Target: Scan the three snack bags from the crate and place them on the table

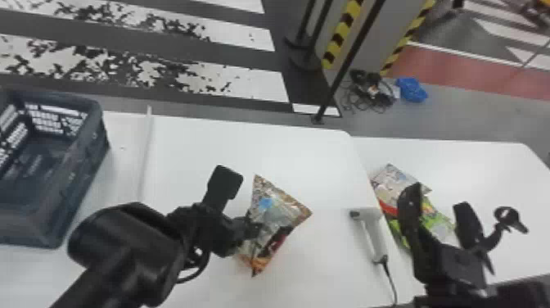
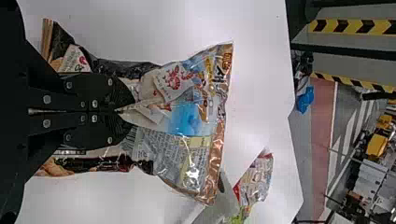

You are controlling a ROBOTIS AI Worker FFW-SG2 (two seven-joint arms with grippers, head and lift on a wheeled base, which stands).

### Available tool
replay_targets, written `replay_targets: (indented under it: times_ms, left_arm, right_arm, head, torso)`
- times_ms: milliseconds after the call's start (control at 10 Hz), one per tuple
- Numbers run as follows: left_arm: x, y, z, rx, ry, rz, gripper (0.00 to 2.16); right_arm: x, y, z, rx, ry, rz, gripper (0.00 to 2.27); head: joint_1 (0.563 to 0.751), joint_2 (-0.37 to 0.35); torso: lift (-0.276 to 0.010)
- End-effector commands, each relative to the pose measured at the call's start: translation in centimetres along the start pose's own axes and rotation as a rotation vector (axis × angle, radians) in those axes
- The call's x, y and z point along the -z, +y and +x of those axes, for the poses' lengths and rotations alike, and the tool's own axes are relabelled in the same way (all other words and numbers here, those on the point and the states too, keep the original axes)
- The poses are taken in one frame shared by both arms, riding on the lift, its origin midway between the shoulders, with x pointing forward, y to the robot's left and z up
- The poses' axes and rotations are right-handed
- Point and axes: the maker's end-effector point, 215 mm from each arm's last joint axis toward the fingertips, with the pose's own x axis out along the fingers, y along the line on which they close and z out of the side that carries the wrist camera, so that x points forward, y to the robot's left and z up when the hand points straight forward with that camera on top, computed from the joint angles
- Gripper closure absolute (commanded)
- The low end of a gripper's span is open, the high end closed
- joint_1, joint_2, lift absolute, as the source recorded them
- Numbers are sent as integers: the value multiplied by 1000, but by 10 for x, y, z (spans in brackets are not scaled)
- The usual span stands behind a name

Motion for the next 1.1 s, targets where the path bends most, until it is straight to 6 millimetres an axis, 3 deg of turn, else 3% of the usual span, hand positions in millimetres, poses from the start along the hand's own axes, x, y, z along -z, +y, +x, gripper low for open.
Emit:
replay_targets:
  times_ms: [0,200,300,400,500,700,1000]
  left_arm:
    - [5,-24,5,54,10,-5,2088]
    - [14,-50,11,101,29,16,2088]
    - [24,-42,14,69,50,27,2067]
    - [19,-32,12,54,43,22,1352]
    - [18,-28,11,54,55,30,-2]
    - [27,-28,10,53,96,53,53]
    - [-1,-45,-8,48,48,63,66]
  right_arm:
    - [1,1,2,1,0,6,66]
    - [1,3,2,0,-3,11,66]
    - [0,3,2,1,-4,14,66]
    - [1,3,0,0,-1,16,66]
    - [0,4,0,-4,-1,16,66]
    - [3,7,-1,-16,10,17,66]
    - [0,8,-2,-22,-2,21,66]
  head:
    - [695,-350]
    - [695,-350]
    - [695,-350]
    - [695,-350]
    - [695,-350]
    - [695,-350]
    - [695,-350]
  torso:
    - [-36]
    - [-36]
    - [-36]
    - [-36]
    - [-36]
    - [-36]
    - [-36]
